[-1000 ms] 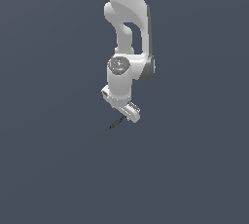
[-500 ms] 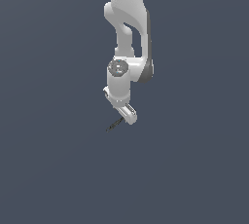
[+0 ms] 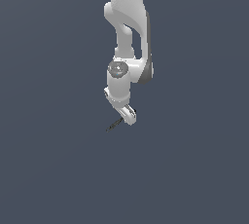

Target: Pick up the object and move it to a goal position.

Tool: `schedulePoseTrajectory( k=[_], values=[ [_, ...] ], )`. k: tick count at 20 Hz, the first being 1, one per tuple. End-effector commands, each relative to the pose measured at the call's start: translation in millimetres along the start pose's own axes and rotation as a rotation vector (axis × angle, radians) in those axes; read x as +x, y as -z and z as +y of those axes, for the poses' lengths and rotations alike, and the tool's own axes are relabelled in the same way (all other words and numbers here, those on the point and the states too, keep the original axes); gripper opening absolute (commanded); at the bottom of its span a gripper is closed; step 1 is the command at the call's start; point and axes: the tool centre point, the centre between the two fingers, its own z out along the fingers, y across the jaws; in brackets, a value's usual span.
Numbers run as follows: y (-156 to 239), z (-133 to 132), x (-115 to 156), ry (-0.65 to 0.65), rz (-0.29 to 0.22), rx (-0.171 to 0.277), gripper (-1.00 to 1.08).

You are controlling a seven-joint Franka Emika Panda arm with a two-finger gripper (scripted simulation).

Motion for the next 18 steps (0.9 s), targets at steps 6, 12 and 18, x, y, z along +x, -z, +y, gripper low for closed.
schedulePoseTrajectory(
  k=[6,12,18],
  values=[
    [-31.8,1.2,-0.9,-0.004,0.0,-0.001,1.0],
    [-45.7,0.7,-0.3,-0.005,0.0,0.0,1.0],
    [-46.0,0.7,-0.2,-0.005,0.0,0.0,-1.0]
  ],
)
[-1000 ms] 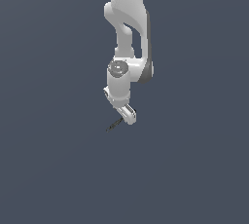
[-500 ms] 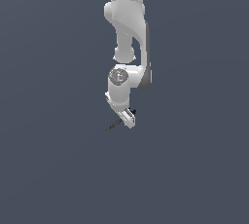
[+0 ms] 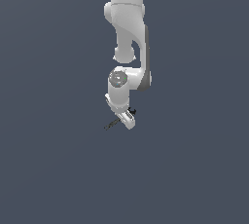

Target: Pick up the object and move it to a goal position.

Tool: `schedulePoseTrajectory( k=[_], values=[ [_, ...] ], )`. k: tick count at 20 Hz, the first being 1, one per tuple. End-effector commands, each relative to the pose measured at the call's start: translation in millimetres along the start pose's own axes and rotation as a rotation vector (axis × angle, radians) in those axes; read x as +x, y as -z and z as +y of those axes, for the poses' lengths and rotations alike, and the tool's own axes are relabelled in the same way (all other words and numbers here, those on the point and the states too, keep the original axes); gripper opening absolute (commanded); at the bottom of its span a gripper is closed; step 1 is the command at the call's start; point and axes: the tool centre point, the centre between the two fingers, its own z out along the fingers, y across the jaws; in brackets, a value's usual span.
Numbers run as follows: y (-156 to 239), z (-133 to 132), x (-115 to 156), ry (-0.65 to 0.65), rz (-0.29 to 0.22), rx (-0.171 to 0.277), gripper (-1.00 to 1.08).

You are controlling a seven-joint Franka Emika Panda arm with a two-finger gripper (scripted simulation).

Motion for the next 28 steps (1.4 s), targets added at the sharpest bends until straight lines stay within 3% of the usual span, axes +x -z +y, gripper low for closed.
schedulePoseTrajectory(
  k=[1,15,28],
  values=[
    [-2.0,-1.3,-1.2,0.002,0.0,0.0,-1.0],
    [22.7,-1.7,11.6,-0.002,0.001,0.0,-1.0],
    [126.6,-13.6,58.5,-0.002,0.002,-0.001,-1.0]
  ],
)
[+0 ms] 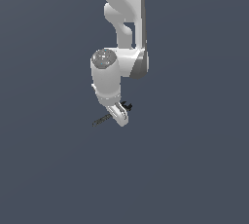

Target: Pick up the object and move it to a goal position.

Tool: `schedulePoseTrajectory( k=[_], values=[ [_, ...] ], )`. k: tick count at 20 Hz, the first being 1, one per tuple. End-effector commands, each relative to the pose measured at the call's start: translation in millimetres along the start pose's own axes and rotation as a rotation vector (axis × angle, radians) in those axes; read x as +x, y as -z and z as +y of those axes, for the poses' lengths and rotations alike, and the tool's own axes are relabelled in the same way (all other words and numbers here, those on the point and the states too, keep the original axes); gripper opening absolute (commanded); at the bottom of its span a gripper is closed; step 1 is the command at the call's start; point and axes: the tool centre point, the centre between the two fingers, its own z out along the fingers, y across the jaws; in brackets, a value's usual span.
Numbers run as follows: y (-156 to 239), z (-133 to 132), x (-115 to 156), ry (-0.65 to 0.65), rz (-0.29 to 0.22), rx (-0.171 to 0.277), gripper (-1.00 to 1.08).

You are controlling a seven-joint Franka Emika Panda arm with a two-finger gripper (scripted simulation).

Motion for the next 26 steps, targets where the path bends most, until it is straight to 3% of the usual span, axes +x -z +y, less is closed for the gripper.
schedulePoseTrajectory(
  k=[1,14,26],
  values=[
    [25.4,-2.6,11.3,0.0,0.0,0.0,-1.0],
    [143.3,-19.6,65.8,0.002,0.0,-0.001,-1.0],
    [215.2,-32.3,100.8,0.004,-0.001,0.0,-1.0]
  ],
)
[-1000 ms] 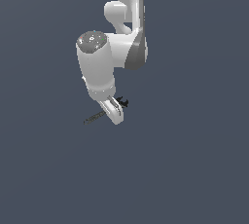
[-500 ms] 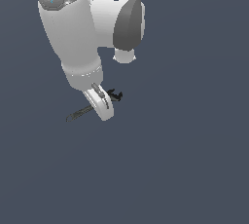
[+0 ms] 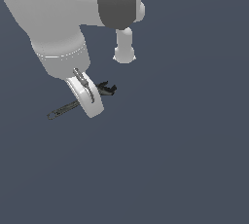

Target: Pick up the object and move it to a goal position.

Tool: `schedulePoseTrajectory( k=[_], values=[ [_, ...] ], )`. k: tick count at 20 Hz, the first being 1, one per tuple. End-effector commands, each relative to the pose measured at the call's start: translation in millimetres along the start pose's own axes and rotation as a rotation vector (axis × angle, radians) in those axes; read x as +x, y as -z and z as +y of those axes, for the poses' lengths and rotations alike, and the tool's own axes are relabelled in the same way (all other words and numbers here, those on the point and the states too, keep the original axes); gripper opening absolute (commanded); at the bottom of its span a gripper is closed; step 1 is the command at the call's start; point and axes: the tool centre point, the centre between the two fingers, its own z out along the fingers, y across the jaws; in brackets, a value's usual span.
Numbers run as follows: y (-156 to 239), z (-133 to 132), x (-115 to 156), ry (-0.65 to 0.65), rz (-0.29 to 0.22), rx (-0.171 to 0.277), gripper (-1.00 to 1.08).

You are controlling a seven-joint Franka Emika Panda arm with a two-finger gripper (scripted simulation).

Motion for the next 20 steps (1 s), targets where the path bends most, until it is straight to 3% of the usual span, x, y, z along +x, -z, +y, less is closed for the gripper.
schedulePoseTrajectory(
  k=[1,20],
  values=[
    [12.5,-2.3,6.0,0.001,-0.001,0.0,-1.0],
    [46.8,-9.9,24.2,0.001,-0.001,0.0,-1.0]
  ],
)
